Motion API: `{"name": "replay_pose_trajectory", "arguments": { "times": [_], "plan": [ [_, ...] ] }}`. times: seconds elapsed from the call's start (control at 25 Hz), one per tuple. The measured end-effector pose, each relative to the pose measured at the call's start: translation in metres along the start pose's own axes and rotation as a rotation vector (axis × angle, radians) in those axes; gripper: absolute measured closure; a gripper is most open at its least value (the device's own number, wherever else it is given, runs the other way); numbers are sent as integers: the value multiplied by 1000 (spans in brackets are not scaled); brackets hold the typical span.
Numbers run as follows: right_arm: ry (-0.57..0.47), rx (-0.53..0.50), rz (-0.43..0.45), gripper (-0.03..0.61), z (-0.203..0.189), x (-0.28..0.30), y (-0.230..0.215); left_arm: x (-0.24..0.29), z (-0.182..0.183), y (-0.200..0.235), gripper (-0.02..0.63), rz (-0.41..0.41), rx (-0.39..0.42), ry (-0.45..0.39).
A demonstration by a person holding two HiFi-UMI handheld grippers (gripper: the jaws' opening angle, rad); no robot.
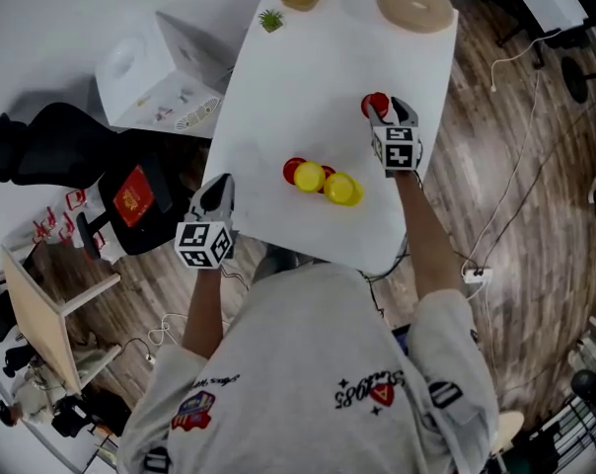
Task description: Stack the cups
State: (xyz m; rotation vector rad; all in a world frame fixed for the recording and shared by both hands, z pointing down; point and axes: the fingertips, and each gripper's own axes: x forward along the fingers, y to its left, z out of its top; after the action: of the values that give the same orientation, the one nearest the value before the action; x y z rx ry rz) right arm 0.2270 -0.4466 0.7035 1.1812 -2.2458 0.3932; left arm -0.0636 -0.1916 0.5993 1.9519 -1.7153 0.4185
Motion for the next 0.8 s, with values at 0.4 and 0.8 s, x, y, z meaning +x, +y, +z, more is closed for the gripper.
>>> {"name": "replay_pose_trajectory", "arguments": {
  "times": [0.4,0.8],
  "plan": [
    [-100,-24,-45,377,30,-80,18,-31,-6,-10,607,-89,42,-52],
    [-311,-65,-43,377,87,-241,102,-119,-38,-19,607,-181,79,-141]
  ]
}}
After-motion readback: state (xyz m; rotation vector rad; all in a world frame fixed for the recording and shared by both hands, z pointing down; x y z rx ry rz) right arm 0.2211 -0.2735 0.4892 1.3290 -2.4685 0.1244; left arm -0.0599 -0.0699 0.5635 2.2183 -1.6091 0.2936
